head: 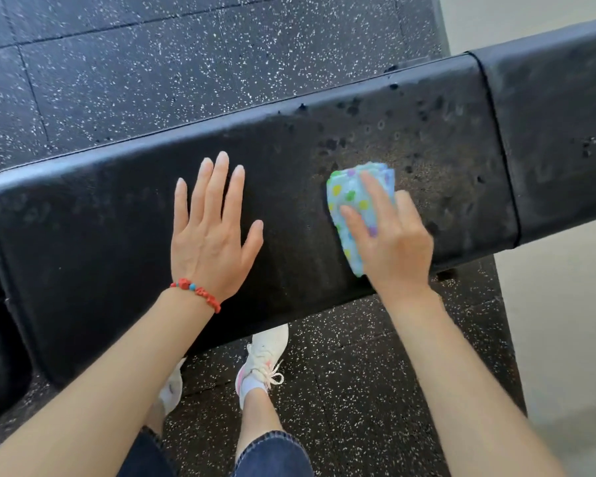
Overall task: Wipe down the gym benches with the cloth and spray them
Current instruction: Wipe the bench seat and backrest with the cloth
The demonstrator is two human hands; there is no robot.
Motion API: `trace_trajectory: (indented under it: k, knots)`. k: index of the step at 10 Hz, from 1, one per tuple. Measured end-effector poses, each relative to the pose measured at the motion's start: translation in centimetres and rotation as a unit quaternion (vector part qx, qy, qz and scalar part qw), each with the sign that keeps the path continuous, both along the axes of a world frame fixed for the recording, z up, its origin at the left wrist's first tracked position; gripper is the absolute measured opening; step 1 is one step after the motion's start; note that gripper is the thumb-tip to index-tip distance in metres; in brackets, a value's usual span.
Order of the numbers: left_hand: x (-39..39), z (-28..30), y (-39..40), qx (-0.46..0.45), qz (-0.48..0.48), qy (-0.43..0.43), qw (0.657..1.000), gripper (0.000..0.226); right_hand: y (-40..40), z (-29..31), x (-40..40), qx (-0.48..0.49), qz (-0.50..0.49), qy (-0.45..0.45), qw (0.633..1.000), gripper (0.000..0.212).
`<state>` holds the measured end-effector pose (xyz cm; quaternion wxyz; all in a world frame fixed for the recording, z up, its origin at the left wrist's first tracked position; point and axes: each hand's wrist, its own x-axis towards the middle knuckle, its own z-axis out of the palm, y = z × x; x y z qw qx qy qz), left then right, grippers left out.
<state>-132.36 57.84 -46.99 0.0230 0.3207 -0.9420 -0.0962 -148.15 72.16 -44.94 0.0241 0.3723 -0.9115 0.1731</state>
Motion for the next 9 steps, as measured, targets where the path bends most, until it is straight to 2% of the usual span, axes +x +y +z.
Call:
trace_trajectory:
  k: [1,2,4,5,6,7,8,9]
  knots:
    - [-0.1,0.1,0.0,0.001,0.002,0.0,1.0,0.061,-0.4,0.4,-4.0,-0.015,-0.141,-0.084,0.986,0.042]
    - [-0.1,0.2,0.1,-0.002,0.004,-0.001,1.0,0.06,-1.6,0.5,-3.5,-0.023,-0.185,-0.098,0.978,0.043]
    - [-0.1,0.0,0.2,-0.011,0.003,0.001,1.0,0.06,-6.0,0.0,1.0,-0.033,0.016,-0.049,0.998,0.038]
    - [-0.2,0.1,0.2,-0.015,0.004,0.01,1.0,0.059,-5.3,-0.3,-1.8,-0.018,0.062,-0.004,0.998,0.039]
    - [-0.7,0.3,-0.1,-0.021,0.014,0.019,1.0,0.058,-5.2,0.0,-5.8,-0.033,-0.099,-0.054,0.993,0.041]
    - [-2.0,0.2,-1.2,-0.021,0.034,0.027,0.999,0.059,-6.5,0.1,-6.0,-0.032,-0.217,-0.101,0.97,0.043]
    - [-2.7,-0.3,-1.9,-0.018,0.047,0.02,0.999,0.06,-9.0,-0.1,-2.4,-0.028,-0.145,-0.067,0.987,0.04]
    - [-2.7,-0.5,-1.9,-0.025,0.043,0.023,0.999,0.06,-12.3,-0.4,1.2,-0.041,-0.013,-0.055,0.998,0.04]
